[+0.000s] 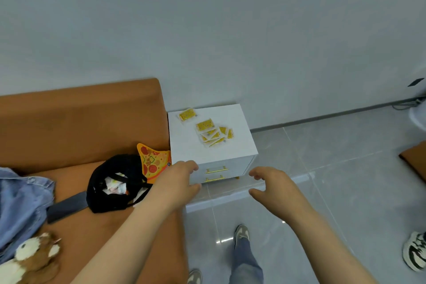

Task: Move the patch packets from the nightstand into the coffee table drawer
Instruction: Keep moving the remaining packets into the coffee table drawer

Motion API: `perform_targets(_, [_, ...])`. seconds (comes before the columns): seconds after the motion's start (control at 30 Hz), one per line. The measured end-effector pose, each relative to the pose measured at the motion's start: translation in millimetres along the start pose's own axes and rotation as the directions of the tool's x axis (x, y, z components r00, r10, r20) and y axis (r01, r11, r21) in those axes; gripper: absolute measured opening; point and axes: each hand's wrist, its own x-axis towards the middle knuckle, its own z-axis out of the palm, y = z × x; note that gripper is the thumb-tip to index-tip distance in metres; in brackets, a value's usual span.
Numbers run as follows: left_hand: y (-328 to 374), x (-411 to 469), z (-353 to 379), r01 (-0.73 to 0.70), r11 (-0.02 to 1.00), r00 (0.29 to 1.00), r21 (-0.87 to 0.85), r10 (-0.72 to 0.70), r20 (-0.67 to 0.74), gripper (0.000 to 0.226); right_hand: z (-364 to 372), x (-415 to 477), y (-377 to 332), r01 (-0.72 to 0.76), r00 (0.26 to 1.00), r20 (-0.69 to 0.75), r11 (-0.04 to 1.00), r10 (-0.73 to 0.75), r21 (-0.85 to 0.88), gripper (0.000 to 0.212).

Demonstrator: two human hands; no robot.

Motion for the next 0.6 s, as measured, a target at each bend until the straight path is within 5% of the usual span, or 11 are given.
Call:
perform_targets(0.33, [64, 98, 2, 0.192, 0.979, 0.980, -0.066, -0.195, -0.039, 0.043, -73, 129, 57, 0.141, 0.983, 0.126, 0.987, -0.131, -0.076, 0.045])
perform_targets(0.6, [51, 143, -6, 0.323, 0.937, 0.944, -0.131, -0.330, -0.032, 0.043, -80, 209, 59, 0.213, 0.957, 0.223, 0.972, -0.186, -0.103, 0.044])
